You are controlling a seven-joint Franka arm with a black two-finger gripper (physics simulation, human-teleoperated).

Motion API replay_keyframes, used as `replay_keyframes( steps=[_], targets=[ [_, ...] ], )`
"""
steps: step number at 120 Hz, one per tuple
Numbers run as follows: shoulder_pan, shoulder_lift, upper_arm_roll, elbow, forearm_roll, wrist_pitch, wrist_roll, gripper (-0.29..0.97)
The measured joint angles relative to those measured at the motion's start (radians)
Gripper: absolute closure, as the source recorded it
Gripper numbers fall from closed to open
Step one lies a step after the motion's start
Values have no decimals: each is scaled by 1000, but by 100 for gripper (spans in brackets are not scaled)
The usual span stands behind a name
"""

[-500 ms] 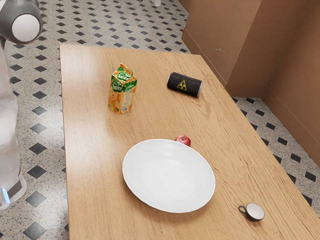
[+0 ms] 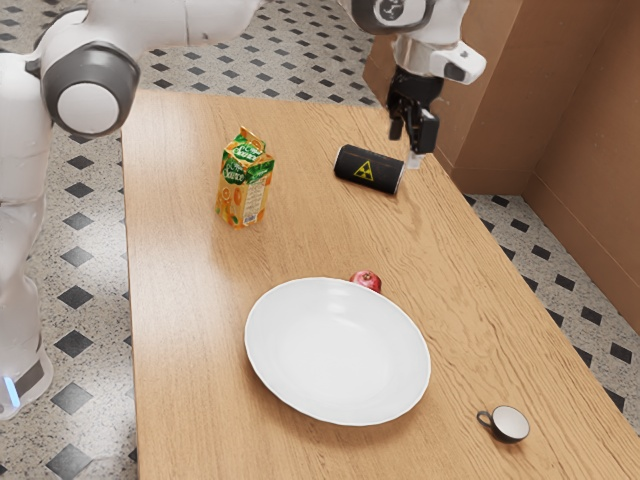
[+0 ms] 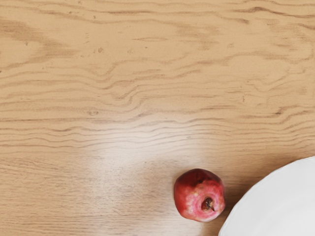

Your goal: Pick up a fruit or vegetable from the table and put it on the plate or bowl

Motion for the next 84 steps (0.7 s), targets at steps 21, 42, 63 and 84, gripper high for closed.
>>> replay_keyframes(
  steps=[21,42,63,84],
  targets=[
    [256,-13,-330,-104,8,61,-141,2],
    [-103,-3,-5,-115,-38,55,-327,2],
    [-117,26,11,-113,-118,6,-562,2],
    [147,-125,-147,-288,-133,-3,-737,2]
  ],
)
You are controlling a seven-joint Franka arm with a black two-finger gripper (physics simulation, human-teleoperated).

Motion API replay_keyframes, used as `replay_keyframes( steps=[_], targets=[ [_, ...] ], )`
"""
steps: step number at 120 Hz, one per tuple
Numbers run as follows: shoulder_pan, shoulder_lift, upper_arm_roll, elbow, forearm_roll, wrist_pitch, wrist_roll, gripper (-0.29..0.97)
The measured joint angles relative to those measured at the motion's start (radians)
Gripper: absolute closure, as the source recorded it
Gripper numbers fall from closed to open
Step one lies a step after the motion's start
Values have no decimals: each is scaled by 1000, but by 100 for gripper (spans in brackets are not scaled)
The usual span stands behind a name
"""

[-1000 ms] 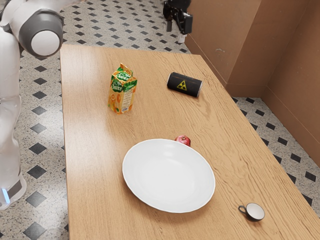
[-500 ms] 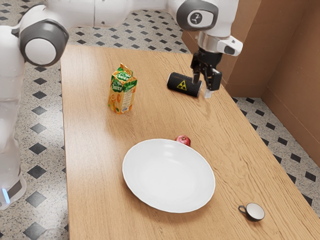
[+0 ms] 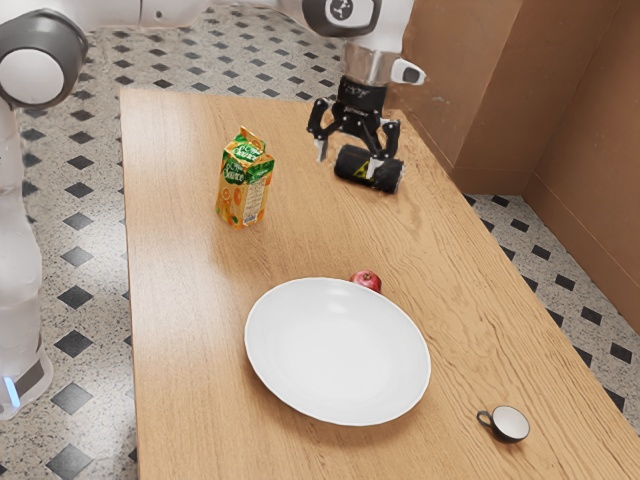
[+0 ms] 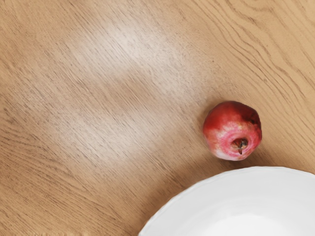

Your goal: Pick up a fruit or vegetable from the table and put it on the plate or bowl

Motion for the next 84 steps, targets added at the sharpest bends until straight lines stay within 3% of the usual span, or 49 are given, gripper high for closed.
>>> replay_keyframes(
  steps=[4,9,11,17,22,29,40,56,68,84],
  targets=[
    [276,-78,-227,-74,-1,2,-27,2],
    [735,-198,-594,-144,-8,5,-57,2],
    [868,-252,-715,-163,-17,6,-68,2],
    [1078,-435,-974,-196,-65,9,-98,2],
    [1201,-580,-1114,-203,-124,9,-119,2],
    [1279,-640,-1217,-192,-181,11,-146,2],
    [1332,-646,-1263,-175,-225,15,-183,2],
    [1393,-579,-1323,-171,-228,38,-228,2],
    [1495,-575,-1424,-188,-229,48,-256,2],
    [1523,-582,-1451,-192,-227,67,-286,2]
  ],
)
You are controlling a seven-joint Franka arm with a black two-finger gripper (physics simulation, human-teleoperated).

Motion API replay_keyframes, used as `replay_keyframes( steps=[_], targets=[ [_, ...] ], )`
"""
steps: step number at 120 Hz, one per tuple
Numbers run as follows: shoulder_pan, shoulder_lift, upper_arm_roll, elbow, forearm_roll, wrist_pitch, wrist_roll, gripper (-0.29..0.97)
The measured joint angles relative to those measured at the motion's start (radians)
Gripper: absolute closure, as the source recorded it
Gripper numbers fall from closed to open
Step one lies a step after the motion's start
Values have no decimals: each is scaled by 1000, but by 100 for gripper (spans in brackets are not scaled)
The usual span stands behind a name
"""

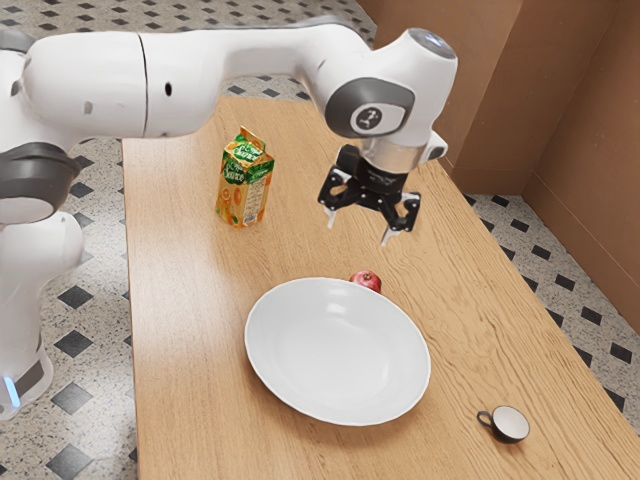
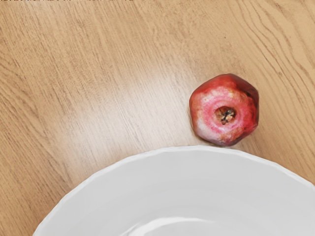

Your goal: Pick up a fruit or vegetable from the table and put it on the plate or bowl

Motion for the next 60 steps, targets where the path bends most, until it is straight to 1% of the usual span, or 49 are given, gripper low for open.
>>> replay_keyframes(
  steps=[36,60],
  targets=[
    [-2,-2,8,-62,5,130,-47,2],
    [8,55,-36,-112,9,162,-68,2]
  ],
)
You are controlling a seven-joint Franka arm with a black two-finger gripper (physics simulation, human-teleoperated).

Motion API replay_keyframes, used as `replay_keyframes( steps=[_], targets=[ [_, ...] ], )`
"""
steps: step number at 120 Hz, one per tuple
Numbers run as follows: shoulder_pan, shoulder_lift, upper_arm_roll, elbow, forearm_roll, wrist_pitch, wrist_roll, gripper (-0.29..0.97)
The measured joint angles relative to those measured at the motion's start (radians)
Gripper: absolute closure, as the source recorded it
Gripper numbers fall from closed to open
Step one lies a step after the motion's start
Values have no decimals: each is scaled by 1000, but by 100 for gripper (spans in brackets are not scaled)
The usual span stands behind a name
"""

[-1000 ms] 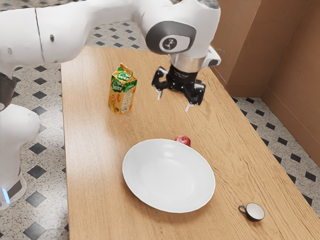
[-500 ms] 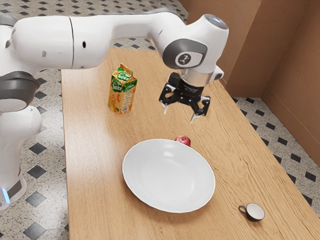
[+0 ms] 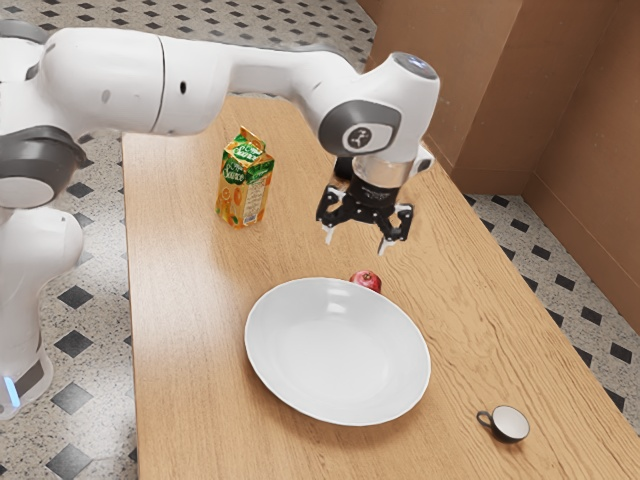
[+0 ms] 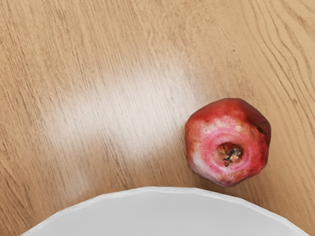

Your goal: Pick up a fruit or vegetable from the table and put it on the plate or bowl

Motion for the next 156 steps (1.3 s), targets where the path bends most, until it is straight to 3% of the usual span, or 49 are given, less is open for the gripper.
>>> replay_keyframes(
  steps=[23,64,74,87,100,144,156],
  targets=[
    [5,64,-31,-39,28,48,-14,2],
    [10,70,-76,-104,67,213,-15,2],
    [98,78,-164,-93,66,236,-13,2],
    [166,93,-208,-94,67,253,-10,2],
    [300,95,-349,-90,66,262,-8,2],
    [397,92,-455,-84,66,276,-3,2],
    [489,89,-545,-61,66,278,-2,2]
  ],
)
